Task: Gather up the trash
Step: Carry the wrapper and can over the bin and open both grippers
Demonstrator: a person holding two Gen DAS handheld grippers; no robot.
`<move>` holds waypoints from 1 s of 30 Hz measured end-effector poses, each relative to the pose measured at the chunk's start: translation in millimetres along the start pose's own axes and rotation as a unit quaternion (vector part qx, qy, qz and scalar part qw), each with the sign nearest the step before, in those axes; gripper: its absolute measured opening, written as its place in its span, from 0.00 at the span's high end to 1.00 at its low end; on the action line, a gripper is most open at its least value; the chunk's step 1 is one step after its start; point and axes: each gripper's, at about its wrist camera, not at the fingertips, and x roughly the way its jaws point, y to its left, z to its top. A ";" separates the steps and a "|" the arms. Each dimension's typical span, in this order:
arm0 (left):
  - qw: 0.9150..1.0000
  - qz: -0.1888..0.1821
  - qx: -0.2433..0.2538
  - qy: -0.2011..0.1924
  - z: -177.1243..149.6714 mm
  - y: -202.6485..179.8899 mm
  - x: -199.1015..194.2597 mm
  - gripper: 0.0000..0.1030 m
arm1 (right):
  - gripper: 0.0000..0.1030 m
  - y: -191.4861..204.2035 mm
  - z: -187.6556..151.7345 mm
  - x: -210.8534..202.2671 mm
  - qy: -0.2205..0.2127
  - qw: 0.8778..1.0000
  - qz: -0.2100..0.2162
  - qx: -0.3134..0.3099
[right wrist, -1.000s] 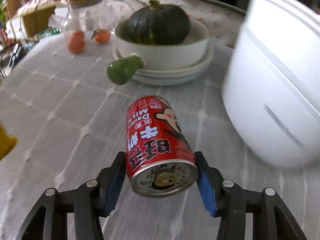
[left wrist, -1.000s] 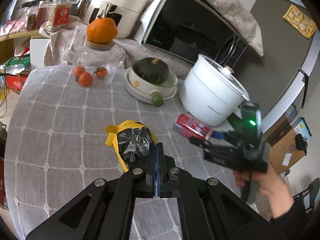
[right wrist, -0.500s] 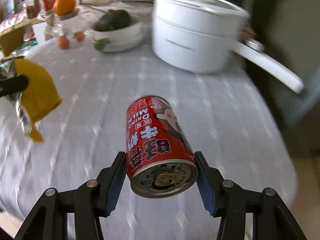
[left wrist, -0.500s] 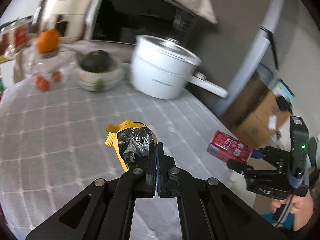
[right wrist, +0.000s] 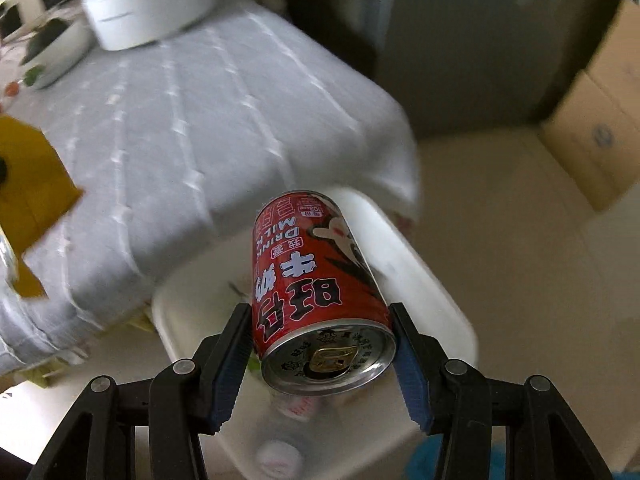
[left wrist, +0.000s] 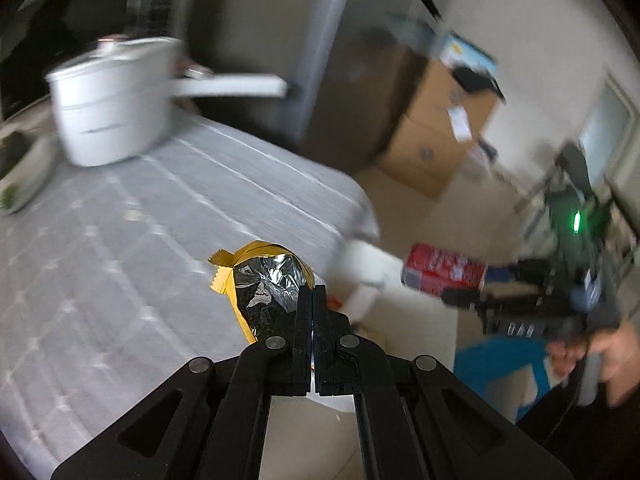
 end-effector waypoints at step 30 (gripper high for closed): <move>0.994 0.048 -0.031 0.098 -17.1 -14.3 53.4 0.00 | 0.43 -44.5 -25.9 51.1 0.112 0.992 0.003 0.055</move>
